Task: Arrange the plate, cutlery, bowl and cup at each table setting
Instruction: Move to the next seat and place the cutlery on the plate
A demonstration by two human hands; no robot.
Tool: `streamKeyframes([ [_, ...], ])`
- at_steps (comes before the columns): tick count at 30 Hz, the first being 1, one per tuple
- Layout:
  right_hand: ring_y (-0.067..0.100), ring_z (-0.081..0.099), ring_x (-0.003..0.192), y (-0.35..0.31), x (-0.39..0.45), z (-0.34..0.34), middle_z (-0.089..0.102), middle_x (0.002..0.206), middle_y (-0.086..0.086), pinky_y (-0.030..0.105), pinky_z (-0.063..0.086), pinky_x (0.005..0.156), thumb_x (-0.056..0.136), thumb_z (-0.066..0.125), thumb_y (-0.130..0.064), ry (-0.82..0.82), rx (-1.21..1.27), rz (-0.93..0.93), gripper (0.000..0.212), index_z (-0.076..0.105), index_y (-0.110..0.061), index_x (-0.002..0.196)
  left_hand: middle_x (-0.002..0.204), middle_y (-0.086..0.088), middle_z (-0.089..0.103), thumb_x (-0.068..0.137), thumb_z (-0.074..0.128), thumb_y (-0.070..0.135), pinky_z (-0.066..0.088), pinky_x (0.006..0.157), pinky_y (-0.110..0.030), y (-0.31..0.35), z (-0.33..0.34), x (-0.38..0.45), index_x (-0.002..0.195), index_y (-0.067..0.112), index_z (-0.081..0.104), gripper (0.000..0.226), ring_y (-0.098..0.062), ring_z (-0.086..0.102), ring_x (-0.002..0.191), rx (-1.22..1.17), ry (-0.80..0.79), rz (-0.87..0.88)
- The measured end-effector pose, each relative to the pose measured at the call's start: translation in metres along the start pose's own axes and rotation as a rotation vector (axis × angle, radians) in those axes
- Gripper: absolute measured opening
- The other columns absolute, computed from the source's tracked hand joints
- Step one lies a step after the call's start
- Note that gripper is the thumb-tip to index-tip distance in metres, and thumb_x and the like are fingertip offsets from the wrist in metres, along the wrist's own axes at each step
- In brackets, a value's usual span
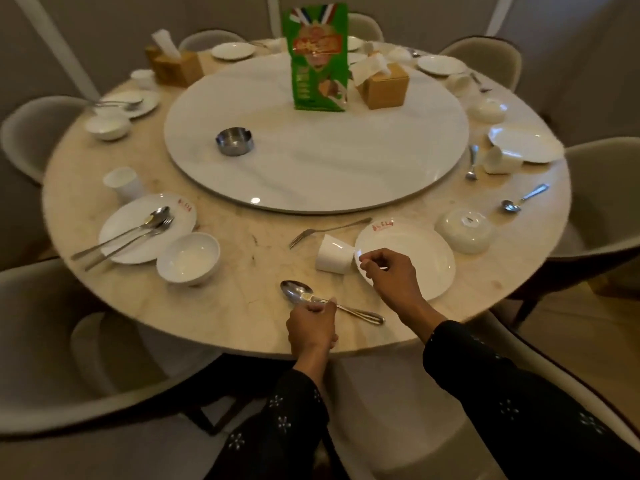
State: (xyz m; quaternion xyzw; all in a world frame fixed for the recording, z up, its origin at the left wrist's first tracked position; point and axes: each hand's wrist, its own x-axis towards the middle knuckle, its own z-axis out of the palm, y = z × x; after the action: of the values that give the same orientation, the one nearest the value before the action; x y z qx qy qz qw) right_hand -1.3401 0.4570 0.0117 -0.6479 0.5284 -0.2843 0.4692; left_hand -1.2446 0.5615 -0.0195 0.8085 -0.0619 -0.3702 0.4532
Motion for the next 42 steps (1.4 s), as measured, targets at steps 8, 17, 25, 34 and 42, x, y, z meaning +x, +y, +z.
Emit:
streamKeyframes([
  [8, 0.014, 0.066, 0.089, 0.019, 0.01, -0.034, 0.071, 0.094, -0.004, 0.038, 0.056, 0.086, 0.09, 0.058, -0.018, -0.137, 0.063, -0.003, 0.014, 0.071, -0.016, 0.095, 0.112, -0.01, 0.067, 0.085, 0.07, 0.03, 0.053, 0.083, -0.034, 0.015, 0.031, -0.014, 0.107, 0.009, 0.066, 0.031, -0.031, 0.065, 0.101, 0.072, 0.261, -0.055],
  [17, 0.016, 0.066, 0.09, 0.019, 0.033, -0.046, 0.07, 0.094, -0.003, 0.032, 0.054, 0.081, 0.092, 0.058, -0.018, -0.281, 0.021, -0.049, 0.013, 0.07, -0.018, 0.094, 0.111, -0.016, 0.068, 0.083, 0.067, 0.014, 0.05, 0.072, -0.031, 0.022, 0.023, -0.012, 0.105, 0.001, 0.067, 0.026, -0.035, 0.065, 0.1, 0.079, 0.302, -0.103],
  [25, 0.012, 0.062, 0.095, -0.015, 0.089, -0.015, 0.071, 0.1, -0.001, 0.005, 0.037, 0.074, 0.092, 0.058, -0.014, -0.378, -0.261, -0.317, 0.017, 0.073, -0.01, 0.099, 0.091, -0.007, 0.071, 0.084, 0.071, 0.015, 0.054, 0.082, -0.032, 0.019, -0.014, 0.008, 0.082, 0.012, 0.071, 0.004, -0.022, 0.065, 0.086, -0.141, 0.268, 0.012],
  [34, 0.021, 0.06, 0.106, -0.021, 0.159, 0.041, 0.065, 0.114, 0.004, 0.03, 0.047, 0.087, 0.088, 0.063, -0.015, -0.46, -0.651, -0.504, 0.025, 0.067, -0.016, 0.113, 0.087, -0.004, 0.072, 0.085, 0.071, 0.021, 0.051, 0.072, -0.028, 0.045, -0.045, 0.052, 0.085, 0.013, 0.072, 0.008, -0.016, 0.064, 0.08, -0.207, 0.227, 0.146],
  [42, 0.021, 0.065, 0.084, -0.016, 0.177, 0.063, 0.072, 0.09, 0.003, 0.026, 0.045, 0.069, 0.085, 0.065, -0.011, -0.522, -0.803, -0.535, 0.01, 0.074, -0.015, 0.088, 0.084, -0.003, 0.072, 0.085, 0.072, 0.022, 0.048, 0.069, -0.025, 0.047, -0.054, 0.076, 0.086, 0.012, 0.072, 0.01, -0.012, 0.061, 0.075, -0.214, 0.183, 0.164],
])
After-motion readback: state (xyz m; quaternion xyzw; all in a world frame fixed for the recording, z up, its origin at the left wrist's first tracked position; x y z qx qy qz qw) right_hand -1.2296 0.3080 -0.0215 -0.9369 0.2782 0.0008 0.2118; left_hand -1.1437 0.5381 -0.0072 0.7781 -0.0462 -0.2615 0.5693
